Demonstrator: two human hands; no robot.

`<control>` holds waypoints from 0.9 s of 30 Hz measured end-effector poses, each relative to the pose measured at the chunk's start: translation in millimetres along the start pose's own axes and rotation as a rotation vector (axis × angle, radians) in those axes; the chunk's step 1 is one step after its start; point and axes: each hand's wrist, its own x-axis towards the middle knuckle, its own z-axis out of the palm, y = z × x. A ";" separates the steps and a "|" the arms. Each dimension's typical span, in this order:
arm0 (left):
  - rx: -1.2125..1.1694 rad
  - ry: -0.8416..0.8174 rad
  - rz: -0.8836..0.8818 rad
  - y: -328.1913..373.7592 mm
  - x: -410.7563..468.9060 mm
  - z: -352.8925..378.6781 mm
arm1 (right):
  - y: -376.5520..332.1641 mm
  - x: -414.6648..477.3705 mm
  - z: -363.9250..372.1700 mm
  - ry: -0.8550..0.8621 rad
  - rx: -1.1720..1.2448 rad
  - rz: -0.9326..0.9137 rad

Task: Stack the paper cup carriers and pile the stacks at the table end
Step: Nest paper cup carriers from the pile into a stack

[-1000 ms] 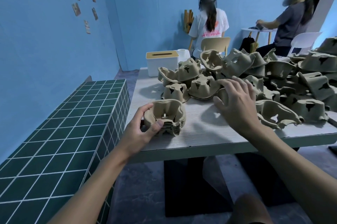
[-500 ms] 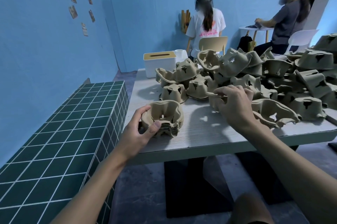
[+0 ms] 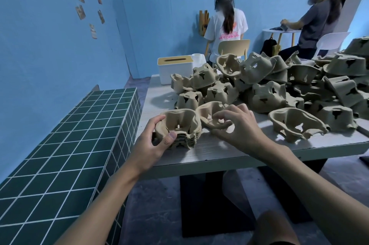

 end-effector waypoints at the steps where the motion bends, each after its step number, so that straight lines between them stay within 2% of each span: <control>1: -0.001 0.000 -0.001 0.0 -0.1 0.0 | -0.8 -0.2 -0.2 -0.002 -0.032 0.003; 10: -0.008 0.001 0.000 2.6 -1.0 -0.3 | 8.6 -3.7 -3.8 0.059 -0.130 0.083; 13: -0.003 0.002 0.005 3.0 0.1 0.2 | 2.4 -1.1 -0.7 0.108 -0.152 0.044; 19: 0.005 0.003 -0.006 3.8 -1.8 -0.8 | -5.0 14.1 10.2 0.021 -0.123 0.031; 27: -0.001 0.014 0.012 4.6 -0.6 0.0 | 7.1 0.8 0.9 0.067 -0.139 0.067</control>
